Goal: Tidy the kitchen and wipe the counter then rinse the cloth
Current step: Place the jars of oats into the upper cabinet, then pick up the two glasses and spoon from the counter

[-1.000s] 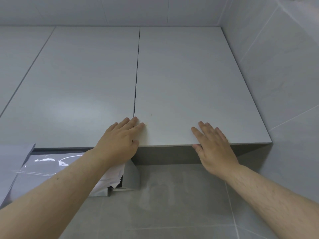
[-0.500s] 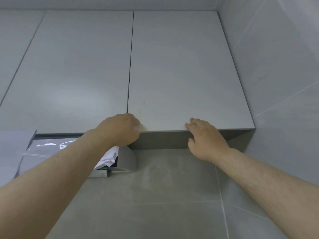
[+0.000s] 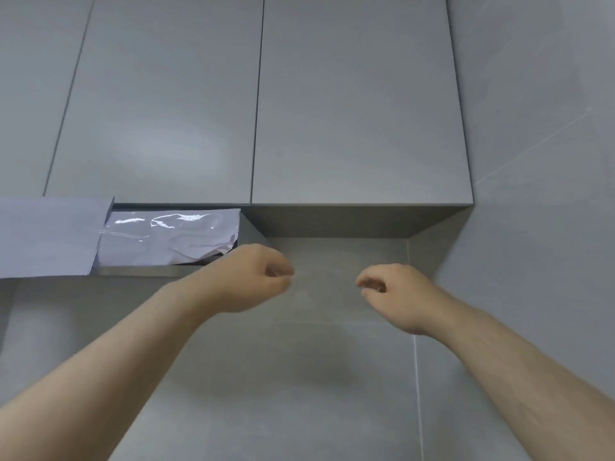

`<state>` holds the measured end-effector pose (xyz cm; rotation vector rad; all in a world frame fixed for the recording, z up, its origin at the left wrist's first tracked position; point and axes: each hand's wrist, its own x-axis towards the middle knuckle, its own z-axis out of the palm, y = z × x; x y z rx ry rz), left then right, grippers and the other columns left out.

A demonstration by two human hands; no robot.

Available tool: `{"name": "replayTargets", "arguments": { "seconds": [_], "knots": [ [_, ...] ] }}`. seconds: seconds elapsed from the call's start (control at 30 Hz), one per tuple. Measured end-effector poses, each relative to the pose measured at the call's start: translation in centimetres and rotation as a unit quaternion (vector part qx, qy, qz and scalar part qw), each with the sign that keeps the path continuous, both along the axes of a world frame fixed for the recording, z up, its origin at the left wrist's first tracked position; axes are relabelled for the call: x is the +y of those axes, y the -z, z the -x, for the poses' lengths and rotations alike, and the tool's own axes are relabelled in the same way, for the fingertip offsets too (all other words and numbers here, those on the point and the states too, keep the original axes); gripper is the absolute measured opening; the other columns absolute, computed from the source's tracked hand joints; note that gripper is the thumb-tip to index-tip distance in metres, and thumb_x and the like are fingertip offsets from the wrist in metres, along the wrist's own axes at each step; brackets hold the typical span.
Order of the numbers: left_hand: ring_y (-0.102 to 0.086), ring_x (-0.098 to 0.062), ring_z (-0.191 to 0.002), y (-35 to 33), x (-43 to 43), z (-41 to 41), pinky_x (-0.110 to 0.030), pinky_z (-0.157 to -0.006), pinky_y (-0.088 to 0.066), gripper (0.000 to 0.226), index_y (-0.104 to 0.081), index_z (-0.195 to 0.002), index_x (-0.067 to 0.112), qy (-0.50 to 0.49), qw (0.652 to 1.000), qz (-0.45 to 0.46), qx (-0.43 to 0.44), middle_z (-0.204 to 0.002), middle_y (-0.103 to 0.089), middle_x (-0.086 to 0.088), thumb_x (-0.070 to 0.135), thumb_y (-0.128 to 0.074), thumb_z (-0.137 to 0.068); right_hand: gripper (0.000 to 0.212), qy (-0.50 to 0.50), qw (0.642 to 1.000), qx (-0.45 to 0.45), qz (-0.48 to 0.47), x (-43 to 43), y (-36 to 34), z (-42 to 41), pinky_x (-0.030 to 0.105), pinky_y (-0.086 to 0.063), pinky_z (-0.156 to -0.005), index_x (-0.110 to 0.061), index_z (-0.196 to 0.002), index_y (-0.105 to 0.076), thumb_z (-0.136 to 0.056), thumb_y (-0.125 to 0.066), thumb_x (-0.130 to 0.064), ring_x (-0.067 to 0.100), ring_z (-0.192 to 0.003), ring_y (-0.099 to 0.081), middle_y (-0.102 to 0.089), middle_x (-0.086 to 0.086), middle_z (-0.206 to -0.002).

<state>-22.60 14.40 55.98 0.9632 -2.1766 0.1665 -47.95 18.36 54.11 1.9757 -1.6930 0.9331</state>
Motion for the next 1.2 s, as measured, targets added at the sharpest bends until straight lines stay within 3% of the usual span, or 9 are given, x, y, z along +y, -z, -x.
{"name": "replayTargets", "arguments": {
  "seconds": [0.23,0.4,0.57,0.7,0.9,1.0,1.2],
  "knots": [
    [-0.054,0.003,-0.097,8.3,3.0,-0.1,-0.017,-0.089,-0.042,0.030,-0.065,-0.122,0.030,-0.029,0.998,-0.034,-0.052,-0.117,-0.063,0.017,0.034,-0.056,-0.095,0.030,-0.049,0.992,-0.106,-0.050,4.3,7.8,1.3,0.017,-0.042,-0.092,-0.025,-0.124,-0.066,-0.096,-0.056,-0.023,0.002,-0.106,-0.061,-0.067,-0.012,-0.119],
    [-0.051,0.013,-0.091,14.4,6.0,-0.5,0.001,-0.076,-0.037,0.029,-0.064,-0.123,0.030,-0.019,0.996,-0.090,-0.022,-0.107,-0.053,0.030,0.033,-0.057,-0.095,0.032,-0.075,0.977,-0.176,-0.095,7.3,14.7,1.7,0.017,-0.042,-0.098,-0.026,-0.126,-0.065,-0.094,-0.058,-0.022,-0.002,-0.107,-0.059,-0.063,-0.020,-0.112],
    [-0.055,0.007,-0.103,19.7,9.6,-0.9,-0.009,-0.079,-0.045,0.023,-0.062,-0.115,0.042,-0.021,0.987,-0.159,0.034,-0.112,-0.056,0.031,0.034,-0.057,-0.095,0.030,-0.102,0.954,-0.248,-0.134,10.6,20.0,1.4,0.011,-0.040,-0.092,-0.031,-0.123,-0.065,-0.095,-0.058,-0.021,-0.010,-0.106,-0.057,-0.062,-0.027,-0.111],
    [-0.056,0.005,-0.105,23.1,12.0,-0.8,-0.021,-0.091,-0.048,0.019,-0.059,-0.107,0.048,-0.011,0.983,-0.180,0.032,-0.114,-0.060,0.029,0.035,-0.057,-0.093,0.026,-0.121,0.935,-0.289,-0.167,12.8,22.9,1.1,0.002,-0.037,-0.081,-0.038,-0.115,-0.063,-0.096,-0.057,-0.022,-0.017,-0.104,-0.053,-0.060,-0.031,-0.108],
    [-0.055,0.009,-0.106,28.4,14.9,-1.2,-0.014,-0.088,-0.046,0.020,-0.060,-0.107,0.049,-0.014,0.974,-0.227,0.017,-0.112,-0.058,0.033,0.035,-0.057,-0.093,0.028,-0.132,0.907,-0.342,-0.206,14.8,27.5,0.0,0.015,-0.046,-0.092,-0.047,-0.100,-0.062,-0.095,-0.059,-0.019,-0.016,-0.101,-0.057,-0.065,-0.027,-0.106],
    [-0.055,0.011,-0.103,31.1,16.0,-1.7,-0.008,-0.085,-0.044,0.024,-0.066,-0.114,0.038,-0.014,0.967,-0.254,0.015,-0.111,-0.060,0.029,0.029,-0.059,-0.093,0.030,-0.140,0.891,-0.360,-0.238,15.5,30.4,-1.1,0.007,-0.044,-0.083,-0.049,-0.094,-0.060,-0.094,-0.060,-0.019,-0.019,-0.095,-0.057,-0.066,-0.026,-0.103],
    [-0.058,0.012,-0.100,36.1,17.3,-4.1,-0.008,-0.083,-0.045,0.023,-0.066,-0.111,0.039,-0.027,0.947,-0.318,0.031,-0.108,-0.063,0.028,0.027,-0.060,-0.094,0.032,-0.127,0.862,-0.375,-0.317,16.6,36.7,-3.0,0.015,-0.047,-0.094,-0.048,-0.094,-0.062,-0.094,-0.060,-0.016,-0.015,-0.097,-0.060,-0.068,-0.023,-0.104]
  ]
}}
